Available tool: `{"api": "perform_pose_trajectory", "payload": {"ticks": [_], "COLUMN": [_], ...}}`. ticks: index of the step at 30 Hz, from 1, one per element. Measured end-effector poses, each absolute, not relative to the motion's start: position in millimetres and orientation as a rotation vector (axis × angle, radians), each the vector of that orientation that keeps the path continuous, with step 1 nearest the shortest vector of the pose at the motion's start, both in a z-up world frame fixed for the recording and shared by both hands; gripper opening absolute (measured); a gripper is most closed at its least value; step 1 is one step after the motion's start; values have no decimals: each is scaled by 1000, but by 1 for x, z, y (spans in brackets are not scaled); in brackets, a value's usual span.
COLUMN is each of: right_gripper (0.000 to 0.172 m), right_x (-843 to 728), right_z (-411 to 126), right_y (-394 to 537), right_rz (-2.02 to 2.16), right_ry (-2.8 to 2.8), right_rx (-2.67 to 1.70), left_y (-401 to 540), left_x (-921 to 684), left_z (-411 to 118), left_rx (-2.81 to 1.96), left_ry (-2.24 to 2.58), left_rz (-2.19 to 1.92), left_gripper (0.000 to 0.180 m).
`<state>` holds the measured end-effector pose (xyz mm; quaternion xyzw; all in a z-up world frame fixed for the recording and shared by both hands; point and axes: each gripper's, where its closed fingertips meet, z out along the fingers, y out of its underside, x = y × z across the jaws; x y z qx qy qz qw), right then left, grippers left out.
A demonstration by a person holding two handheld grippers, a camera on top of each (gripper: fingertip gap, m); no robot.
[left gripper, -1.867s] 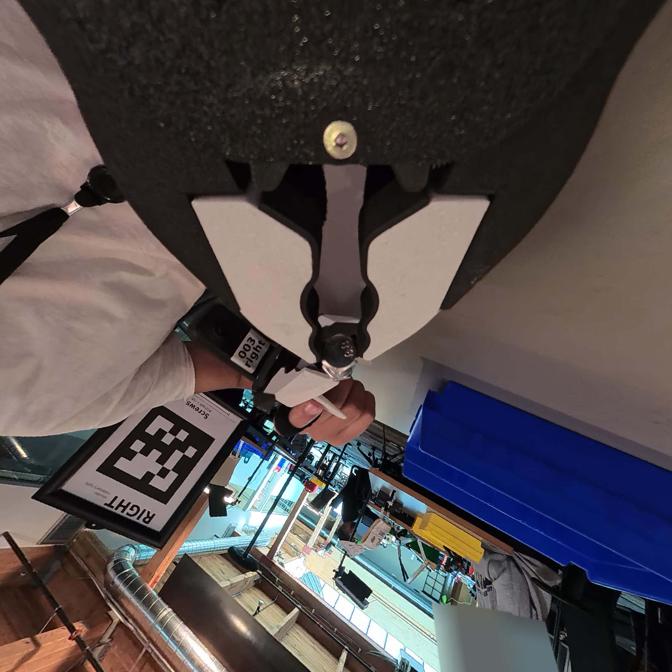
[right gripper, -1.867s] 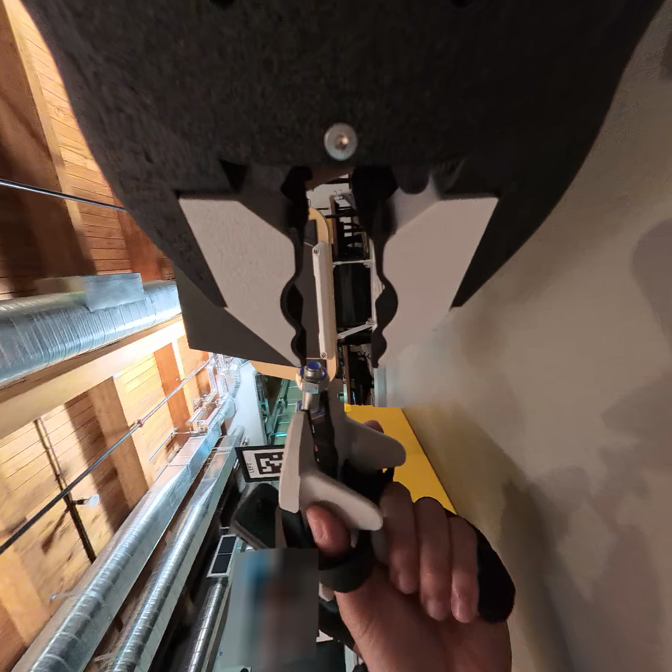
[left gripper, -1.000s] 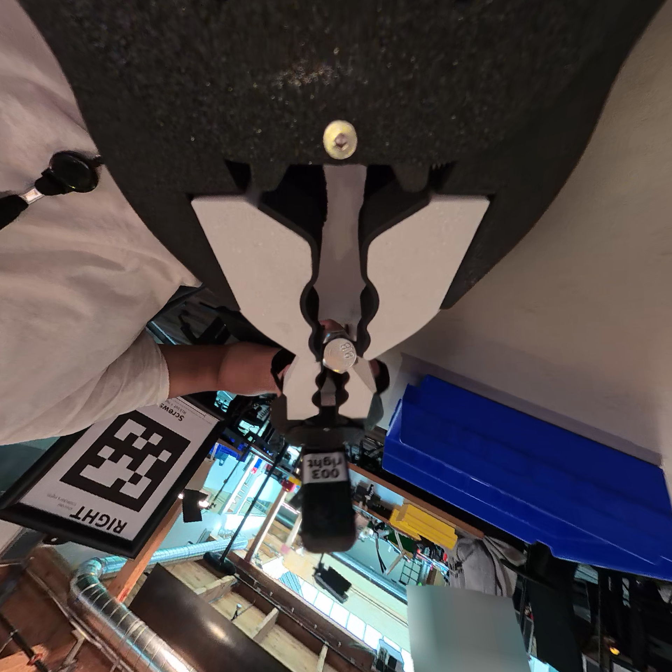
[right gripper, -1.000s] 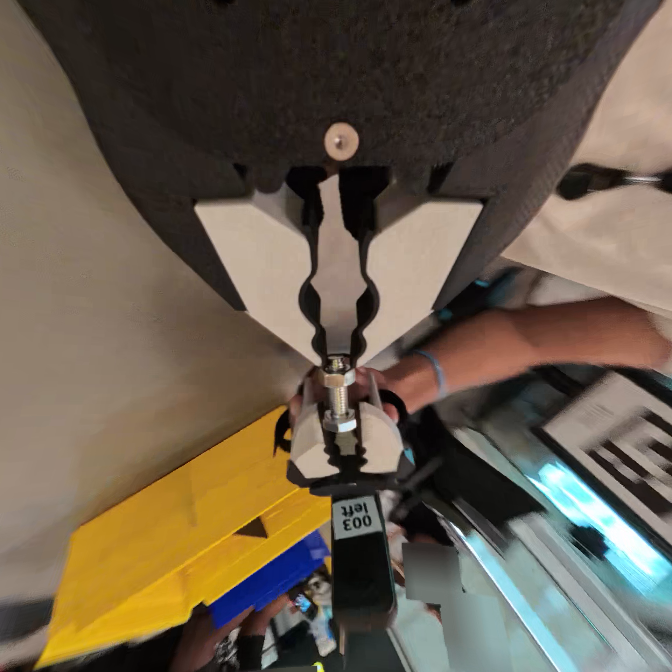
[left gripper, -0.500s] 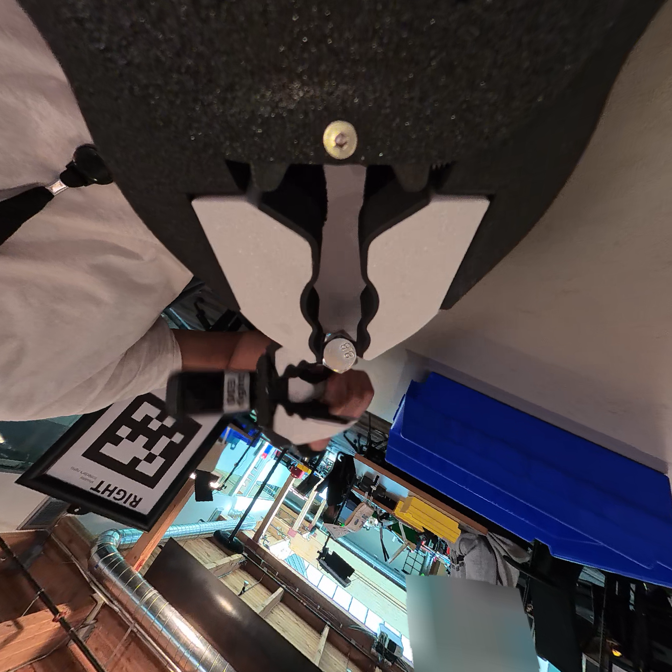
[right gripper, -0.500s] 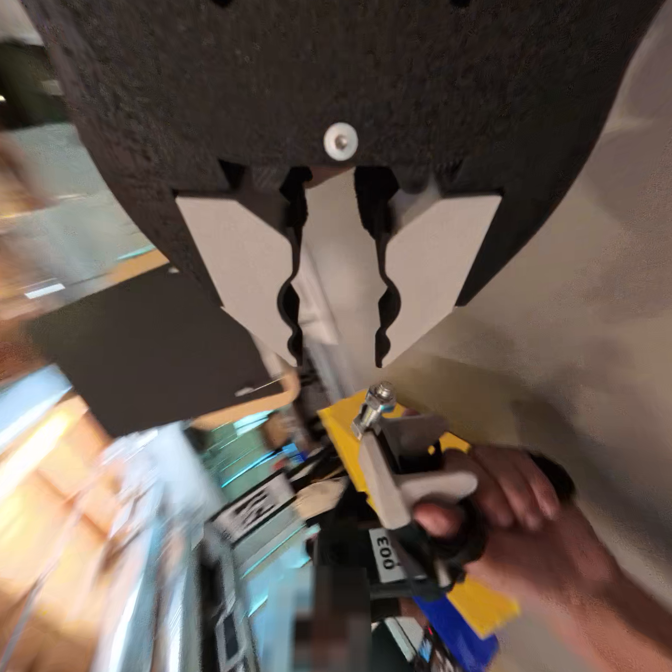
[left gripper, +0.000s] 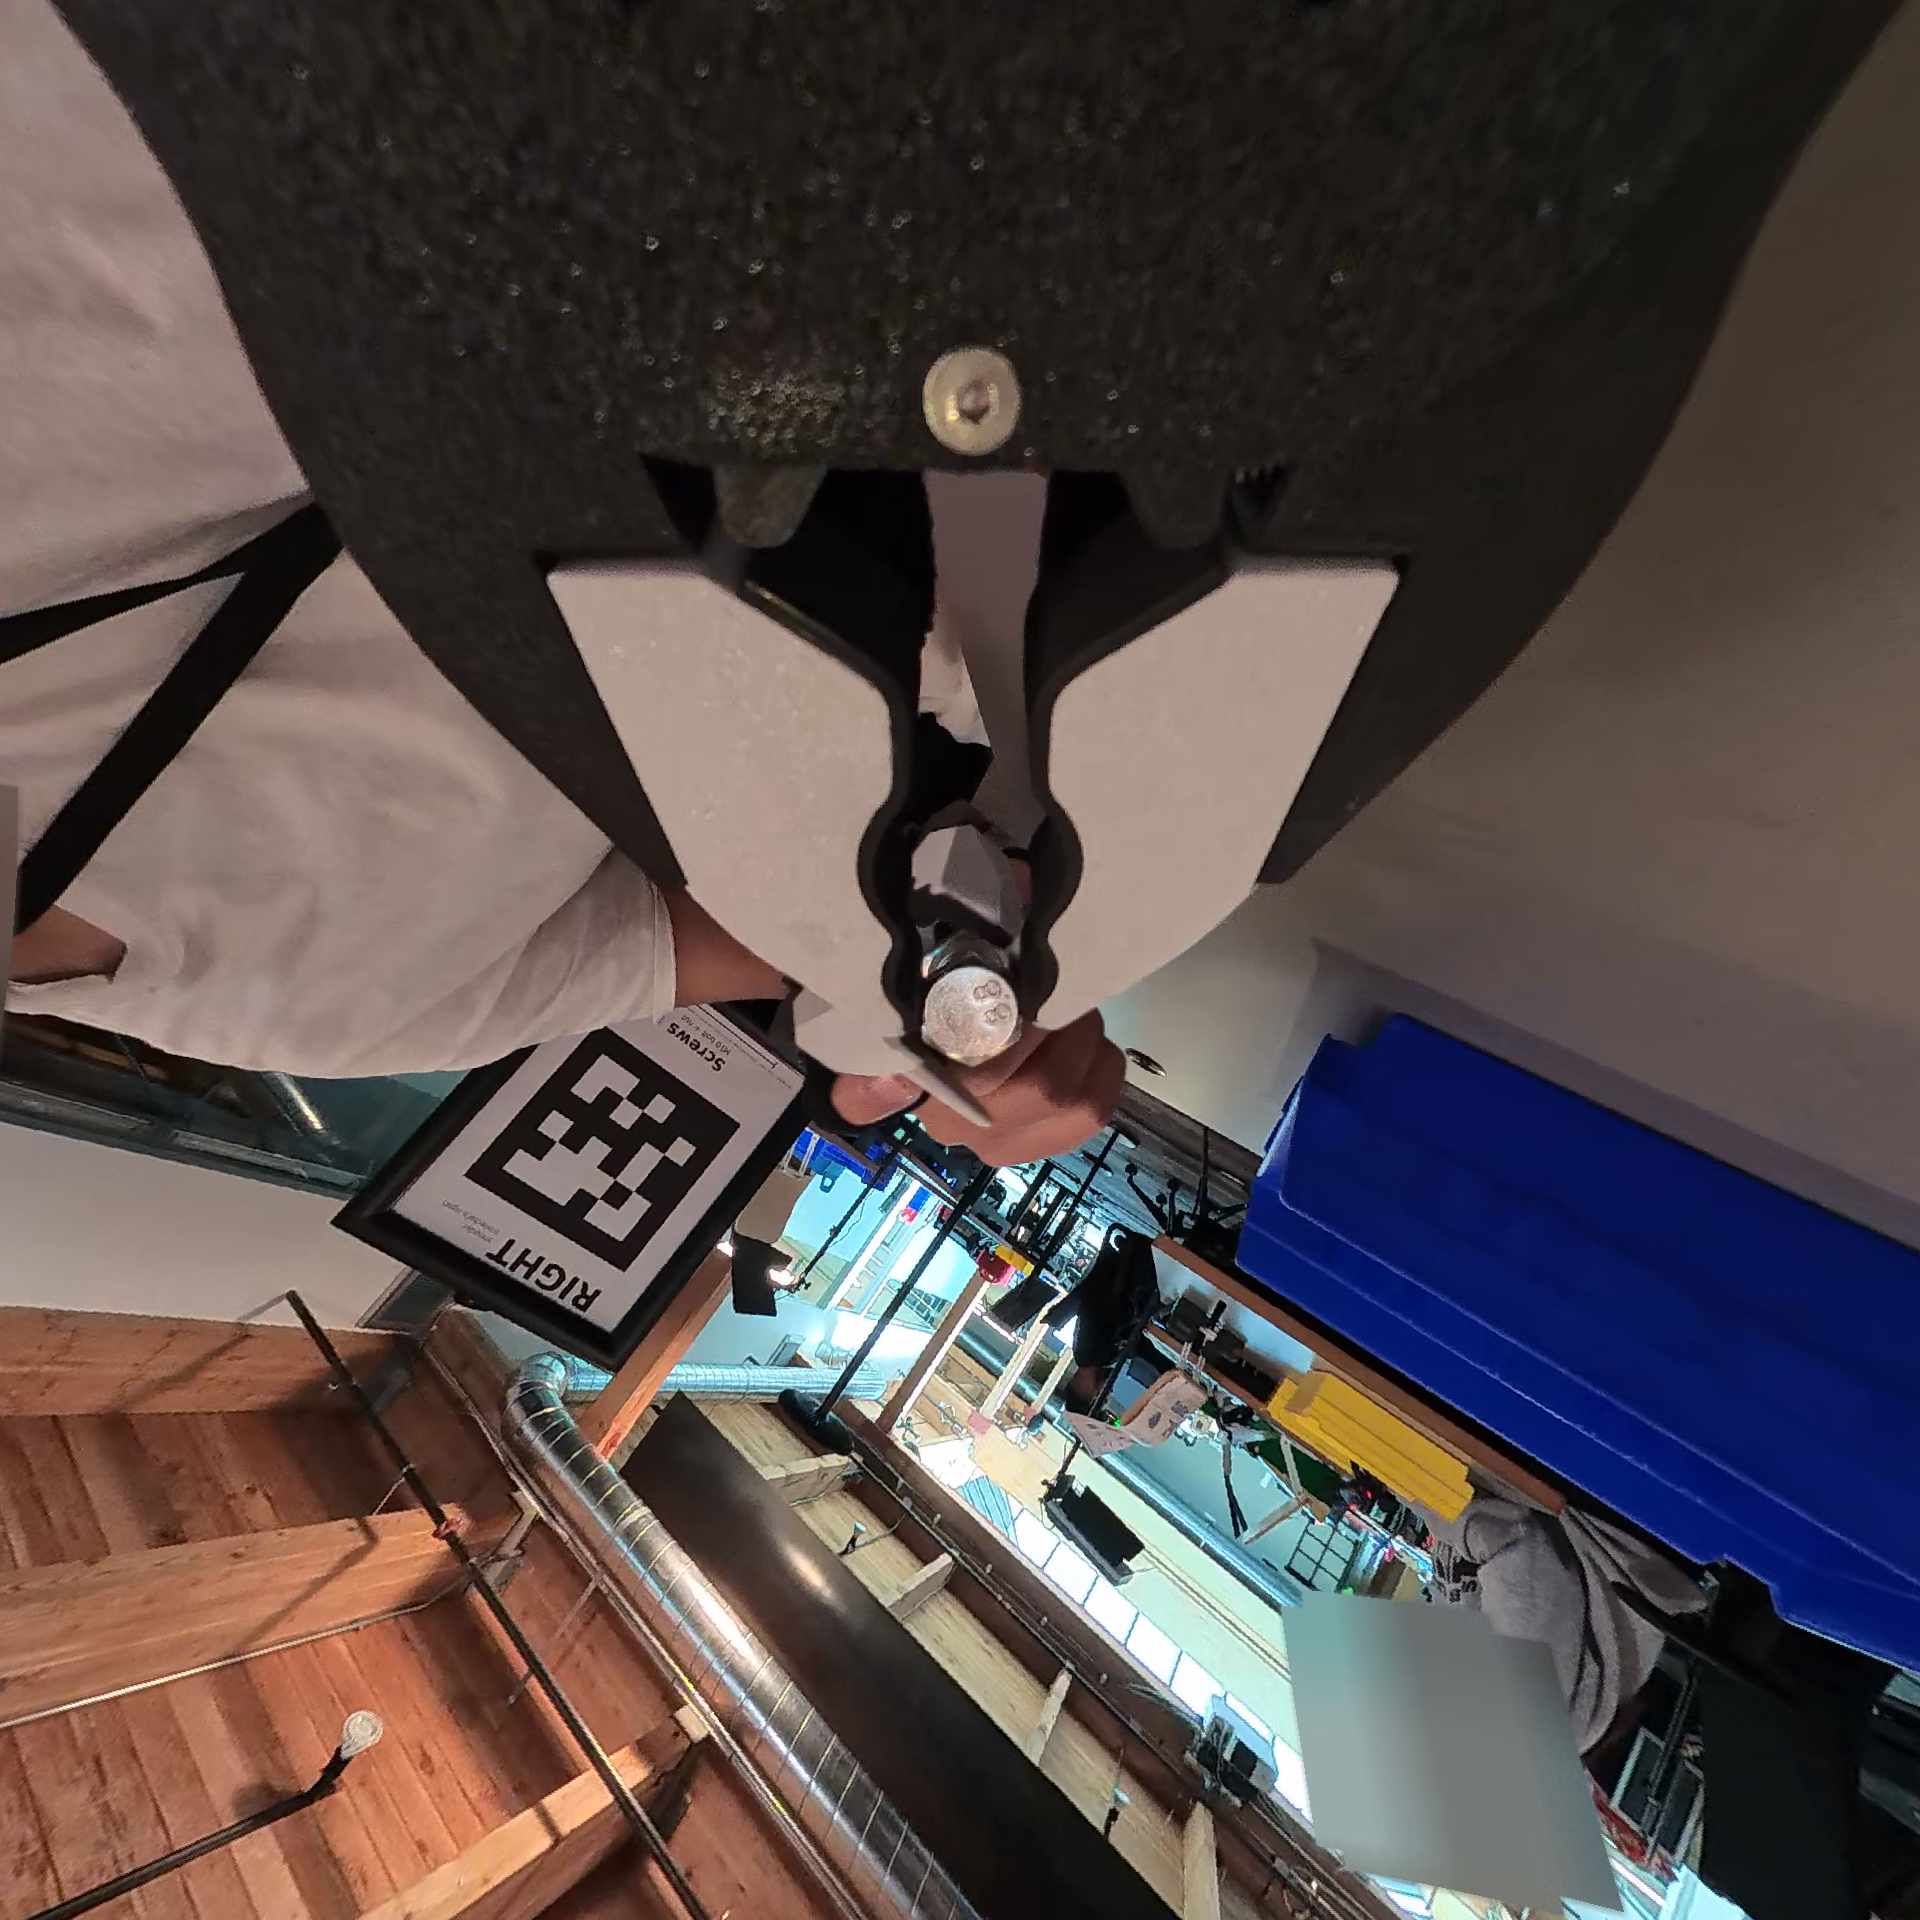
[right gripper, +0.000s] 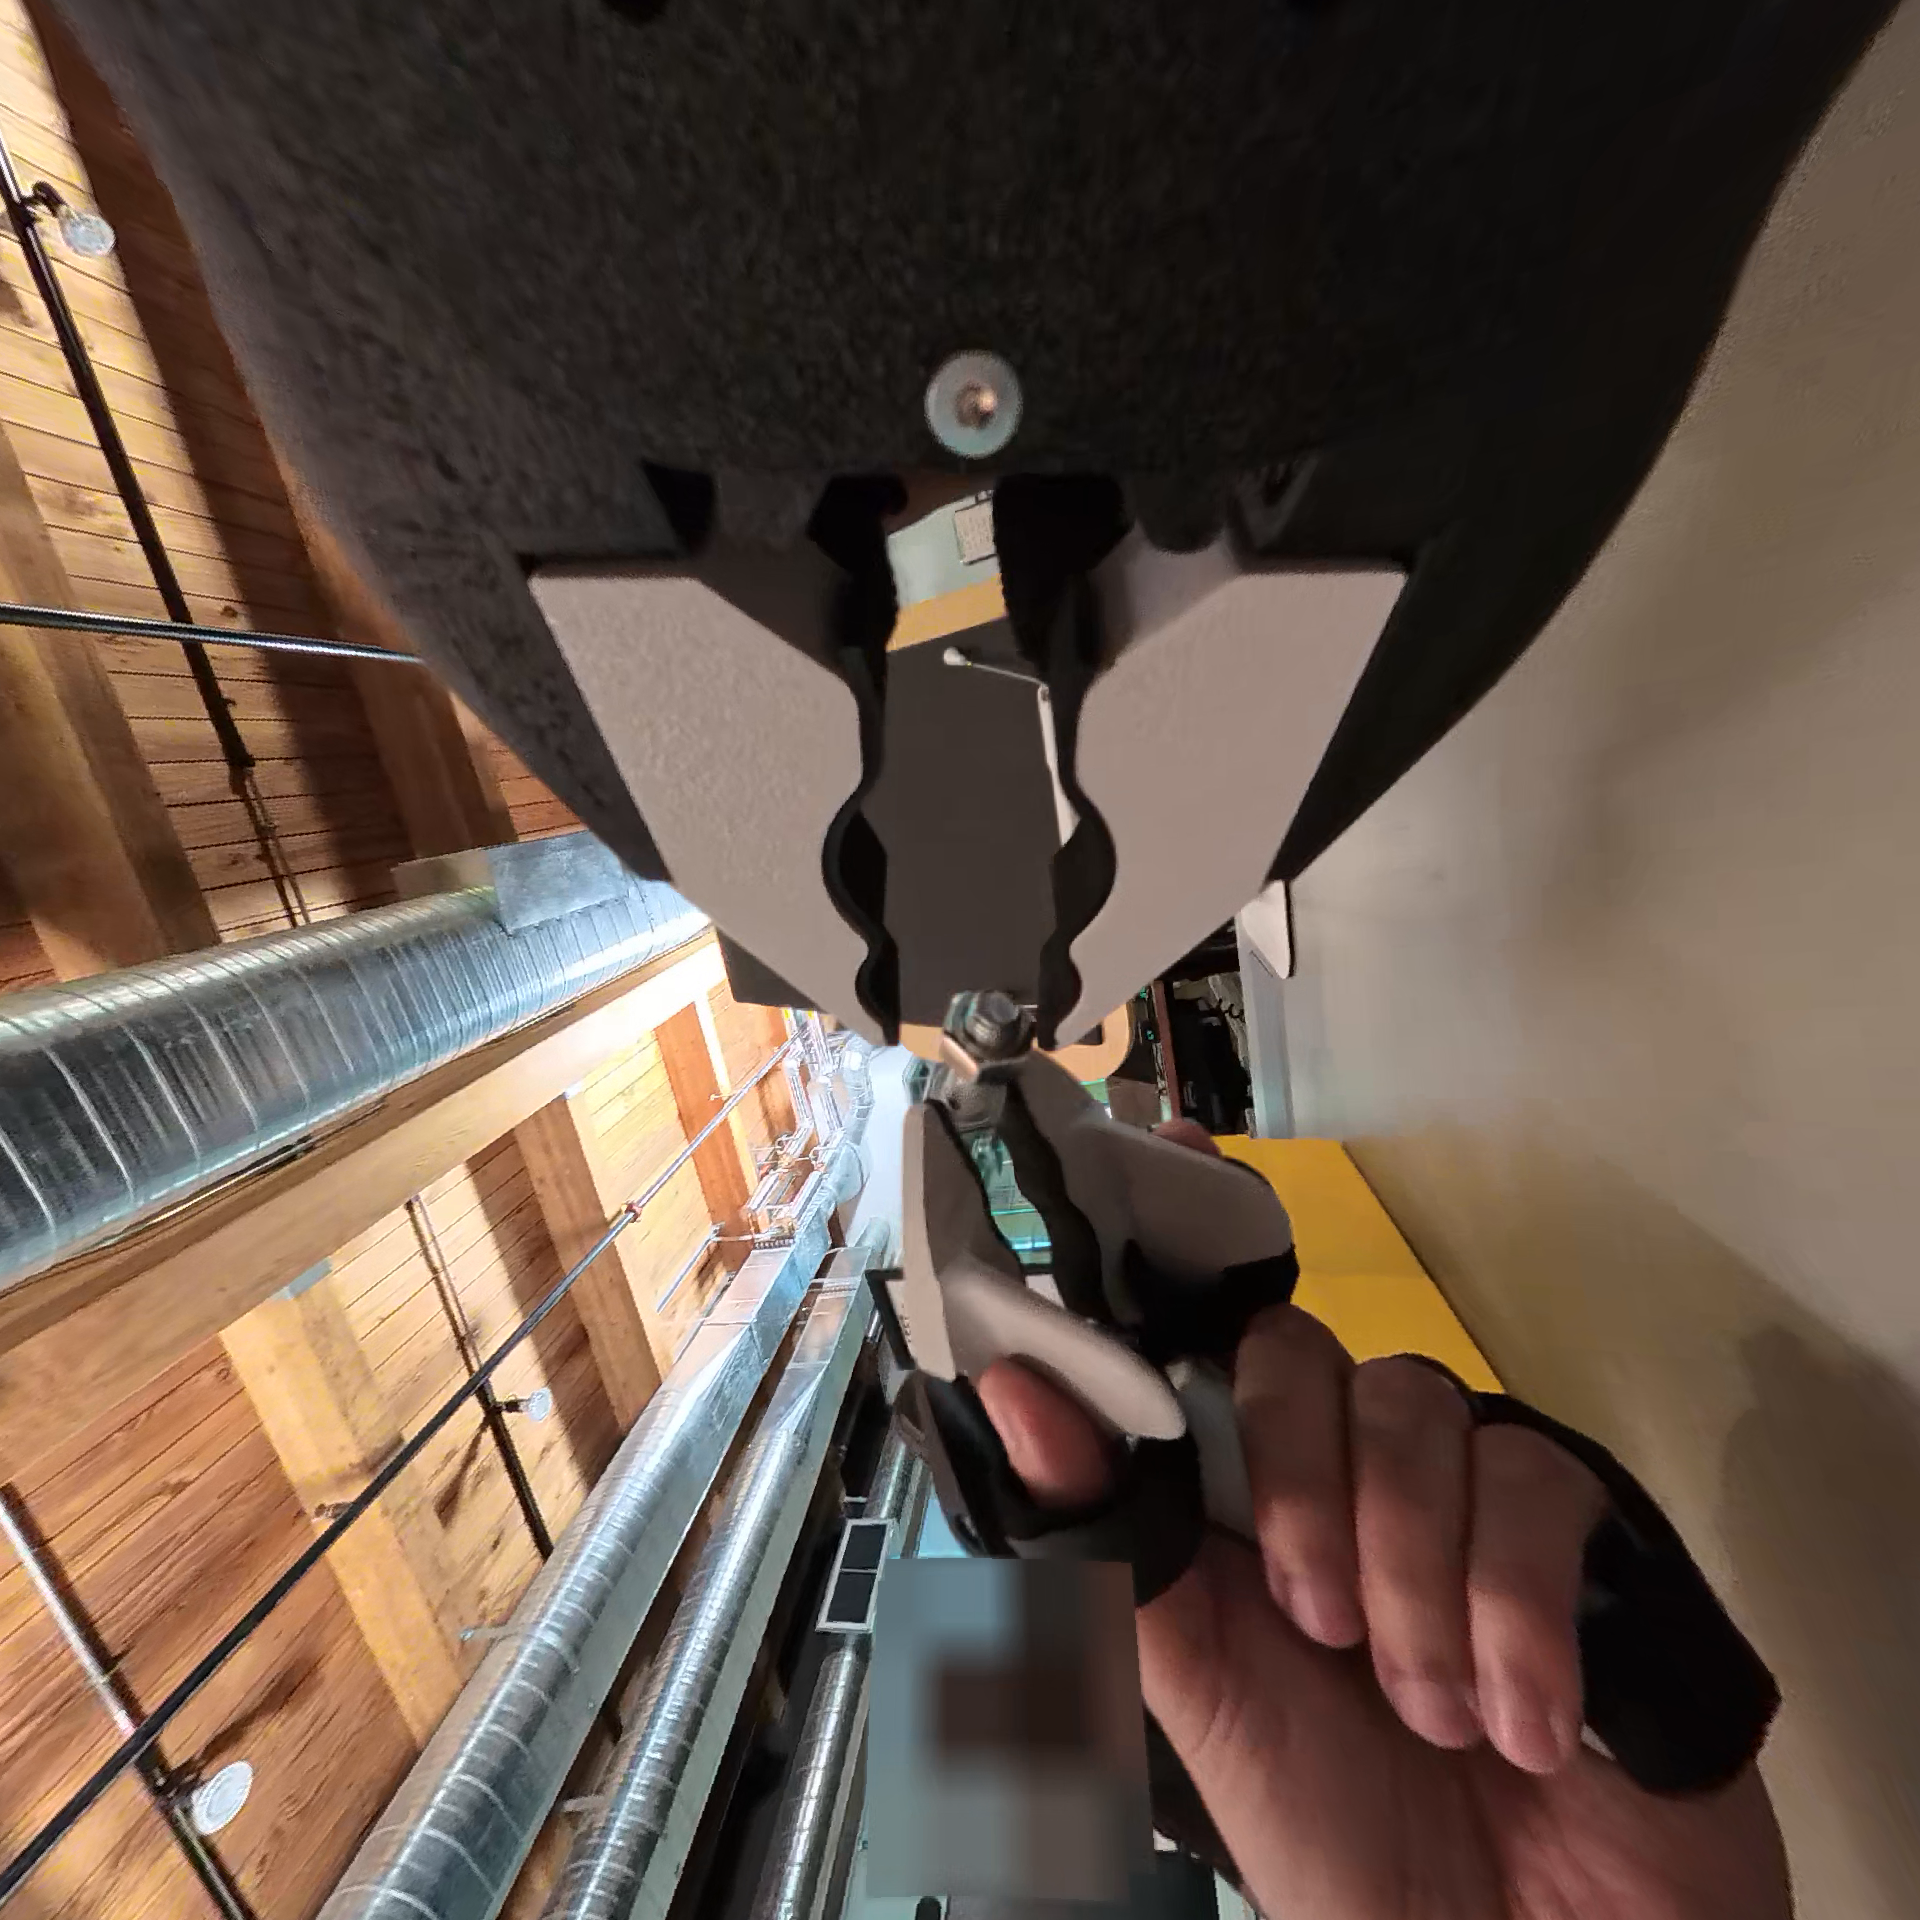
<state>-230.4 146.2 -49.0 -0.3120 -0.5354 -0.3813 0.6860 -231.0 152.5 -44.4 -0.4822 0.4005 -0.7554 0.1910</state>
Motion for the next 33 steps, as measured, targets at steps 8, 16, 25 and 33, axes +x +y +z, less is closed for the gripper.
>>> {"api": "perform_pose_trajectory", "payload": {"ticks": [8, 16, 25, 33], "right_gripper": [18, 18, 18, 45], "right_x": [-228, -232, -238, -231], "right_z": [-54, -53, -49, -56], "right_y": [152, 148, 155, 154], "right_rz": [-837, 132, 1540, 906], "right_ry": [-1210, -956, -345, -765], "right_rx": [-751, -1284, -1607, -1498], "left_y": [149, 144, 156, 160], "left_x": [-229, -230, -233, -236], "left_z": [-48, -41, -45, -41], "left_rx": [-1372, -1294, -1298, -1300], "left_ry": [1143, 1181, 1181, 1122], "left_rz": [-2138, -2079, -1934, -2001], "left_gripper": [17, 17, 17, 17]}}
